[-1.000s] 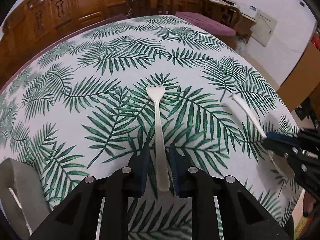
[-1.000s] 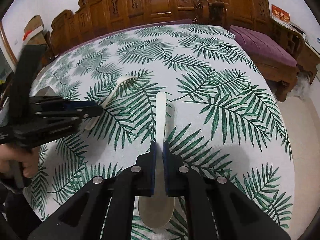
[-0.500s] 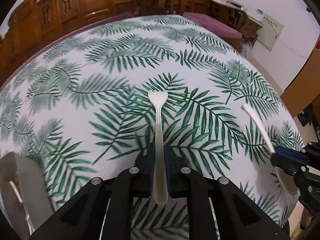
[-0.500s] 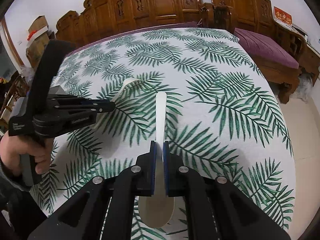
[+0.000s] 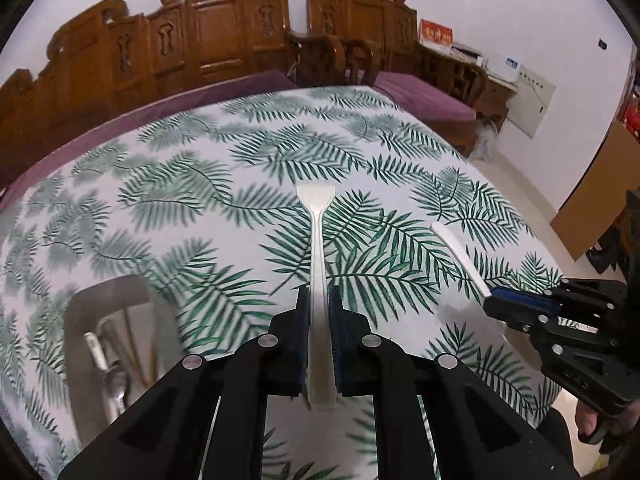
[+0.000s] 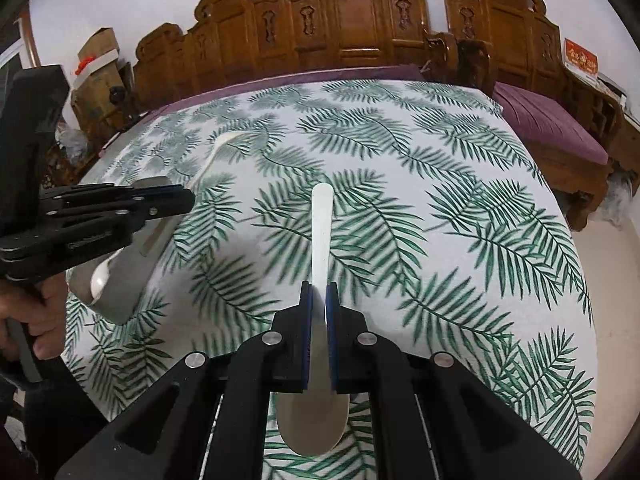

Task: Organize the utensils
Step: 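Carry both white plastic spoons toward the grey tray with both tools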

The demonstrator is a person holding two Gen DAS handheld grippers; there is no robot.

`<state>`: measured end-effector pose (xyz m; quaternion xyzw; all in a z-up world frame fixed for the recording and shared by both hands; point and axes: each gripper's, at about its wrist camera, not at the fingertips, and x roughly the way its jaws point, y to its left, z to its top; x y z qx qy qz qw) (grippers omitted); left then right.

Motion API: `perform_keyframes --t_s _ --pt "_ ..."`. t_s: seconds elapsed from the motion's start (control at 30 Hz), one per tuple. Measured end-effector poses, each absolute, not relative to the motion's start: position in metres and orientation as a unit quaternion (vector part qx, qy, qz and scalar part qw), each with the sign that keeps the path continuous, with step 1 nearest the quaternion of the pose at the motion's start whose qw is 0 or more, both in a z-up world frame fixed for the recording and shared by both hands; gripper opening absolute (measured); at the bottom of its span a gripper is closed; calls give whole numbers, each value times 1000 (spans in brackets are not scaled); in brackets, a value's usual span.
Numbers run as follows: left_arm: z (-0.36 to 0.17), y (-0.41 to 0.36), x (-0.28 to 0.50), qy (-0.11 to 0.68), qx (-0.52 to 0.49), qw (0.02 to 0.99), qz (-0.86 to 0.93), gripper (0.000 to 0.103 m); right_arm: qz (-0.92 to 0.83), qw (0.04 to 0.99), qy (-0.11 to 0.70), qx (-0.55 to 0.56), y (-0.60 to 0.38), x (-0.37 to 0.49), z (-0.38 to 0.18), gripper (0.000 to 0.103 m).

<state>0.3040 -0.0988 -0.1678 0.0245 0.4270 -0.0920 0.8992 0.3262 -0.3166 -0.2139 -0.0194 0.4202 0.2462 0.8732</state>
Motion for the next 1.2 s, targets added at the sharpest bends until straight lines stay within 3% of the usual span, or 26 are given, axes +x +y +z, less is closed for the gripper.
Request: perform_keyframes --t_s 0.67,1.2 --pt "-141 -21 220 389 2 920 -50 8 280 874 397 -36 -259 286 -203 8" --pt "-180 38 221 425 -19 905 -9 8 288 874 391 -39 -246 265 -200 8"
